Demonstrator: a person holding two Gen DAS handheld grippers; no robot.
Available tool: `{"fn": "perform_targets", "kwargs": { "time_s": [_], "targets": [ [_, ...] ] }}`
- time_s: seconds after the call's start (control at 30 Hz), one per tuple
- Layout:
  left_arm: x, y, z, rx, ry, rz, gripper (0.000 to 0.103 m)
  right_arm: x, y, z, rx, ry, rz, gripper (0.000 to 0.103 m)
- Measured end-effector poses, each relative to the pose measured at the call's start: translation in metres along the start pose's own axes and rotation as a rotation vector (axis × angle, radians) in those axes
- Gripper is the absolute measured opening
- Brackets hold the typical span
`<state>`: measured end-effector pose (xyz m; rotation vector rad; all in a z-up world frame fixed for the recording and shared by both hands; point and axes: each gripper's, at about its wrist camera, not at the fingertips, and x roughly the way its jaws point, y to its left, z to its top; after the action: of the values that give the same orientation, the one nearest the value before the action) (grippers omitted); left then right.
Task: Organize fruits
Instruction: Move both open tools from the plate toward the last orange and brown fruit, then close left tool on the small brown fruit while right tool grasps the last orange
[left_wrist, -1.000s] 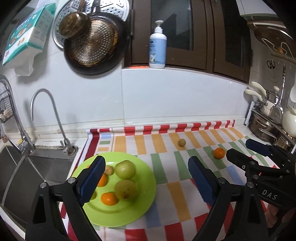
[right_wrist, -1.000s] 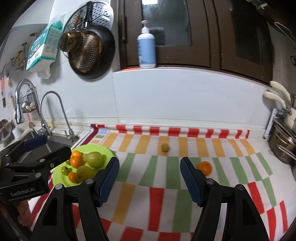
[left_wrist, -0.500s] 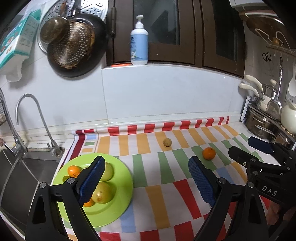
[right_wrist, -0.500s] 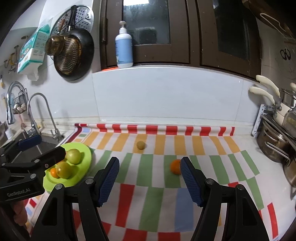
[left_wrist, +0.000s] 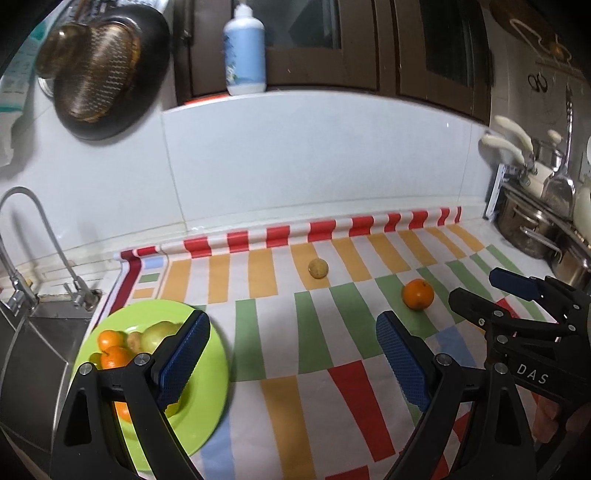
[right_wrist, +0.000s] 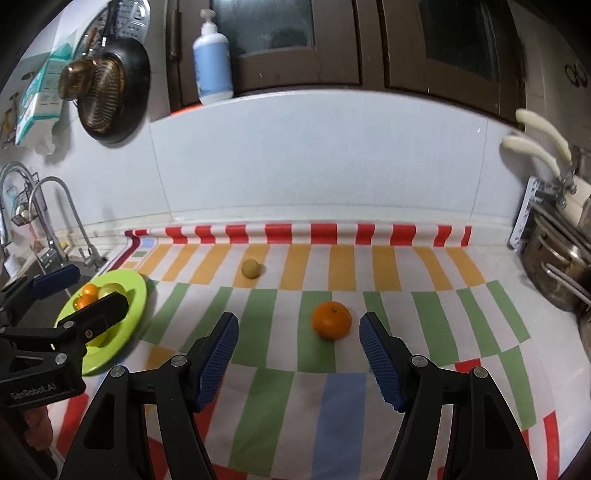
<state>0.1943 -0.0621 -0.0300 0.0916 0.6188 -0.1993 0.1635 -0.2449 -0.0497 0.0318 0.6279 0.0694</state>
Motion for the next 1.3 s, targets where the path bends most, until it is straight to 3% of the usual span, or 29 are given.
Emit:
{"fn": "perform_targets", "kwargs": {
  "time_s": [0.4,0.8,0.93,1.3],
  "targets": [
    [0.065,-0.017,0.004,0.042,0.098,-0.007,0.092,0.057,-0.024,-0.002,0.027,0.085,0.003,0.068],
    [0.117,-0.026,0.002,0.046,0.177,-0.003,0.092,0.106,-0.032,-0.004,0.035,0.167,0.006,0.054],
    [0.126,-0.028,0.002,0.046,0.19,-0.012,0.092,0.114,-0.034,-0.005,0.038,0.185,0.008,0.046],
    [0.143,-0.029,0.007,0.06,0.191,-0.027,0.089,0.126,-0.034,-0.005,0.039,0.191,0.019,0.044]
  ]
}}
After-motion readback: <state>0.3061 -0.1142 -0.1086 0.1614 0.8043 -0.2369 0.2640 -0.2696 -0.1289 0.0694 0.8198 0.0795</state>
